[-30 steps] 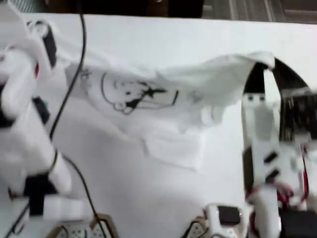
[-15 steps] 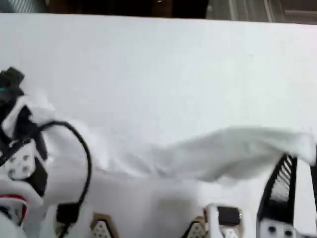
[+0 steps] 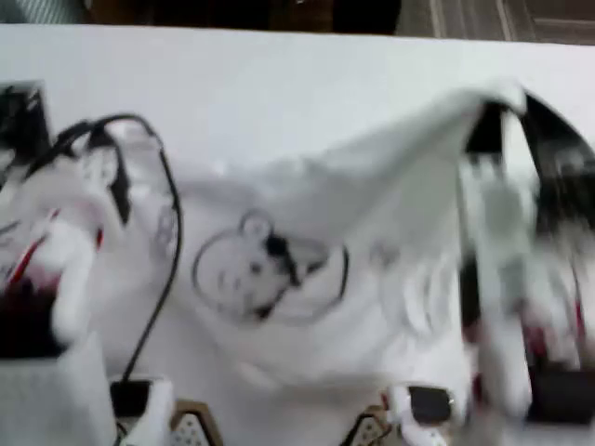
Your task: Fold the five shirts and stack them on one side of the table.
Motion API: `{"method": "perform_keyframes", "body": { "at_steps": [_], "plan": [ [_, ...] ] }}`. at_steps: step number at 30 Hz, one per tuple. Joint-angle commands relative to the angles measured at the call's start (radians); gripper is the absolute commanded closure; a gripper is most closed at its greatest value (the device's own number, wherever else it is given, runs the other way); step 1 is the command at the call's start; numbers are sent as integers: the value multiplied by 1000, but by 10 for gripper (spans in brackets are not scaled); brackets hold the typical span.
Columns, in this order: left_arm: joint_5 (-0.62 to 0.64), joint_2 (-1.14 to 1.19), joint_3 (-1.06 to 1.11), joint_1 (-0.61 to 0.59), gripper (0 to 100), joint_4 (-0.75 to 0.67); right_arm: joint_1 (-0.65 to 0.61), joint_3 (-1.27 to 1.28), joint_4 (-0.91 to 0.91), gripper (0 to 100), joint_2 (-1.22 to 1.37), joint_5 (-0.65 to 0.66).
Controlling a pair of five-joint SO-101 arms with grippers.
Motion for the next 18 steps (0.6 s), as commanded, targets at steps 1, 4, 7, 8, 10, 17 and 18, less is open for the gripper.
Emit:
{"method": "perform_keyframes", "body": {
  "at_steps": [1, 4, 7, 8, 10, 17, 18],
  "plan": [
    [15, 104, 73, 9, 973, -209, -10, 95, -196, 979, 160, 0],
    [48, 287, 38, 9, 972, -281, -10, 115, -259, 979, 269, 0],
    [46, 488, -87, 20, 972, -298, -10, 114, -340, 979, 374, 0],
    [46, 557, -142, 21, 972, -298, -10, 114, -378, 979, 409, 0],
    [46, 695, -260, 26, 971, -293, -7, 114, -450, 979, 479, 0],
    [9, 1163, -708, 26, 970, -186, -4, 71, -607, 979, 674, 0],
    [8, 1220, -779, 26, 970, -153, -2, 46, -607, 979, 708, 0]
  ]
}}
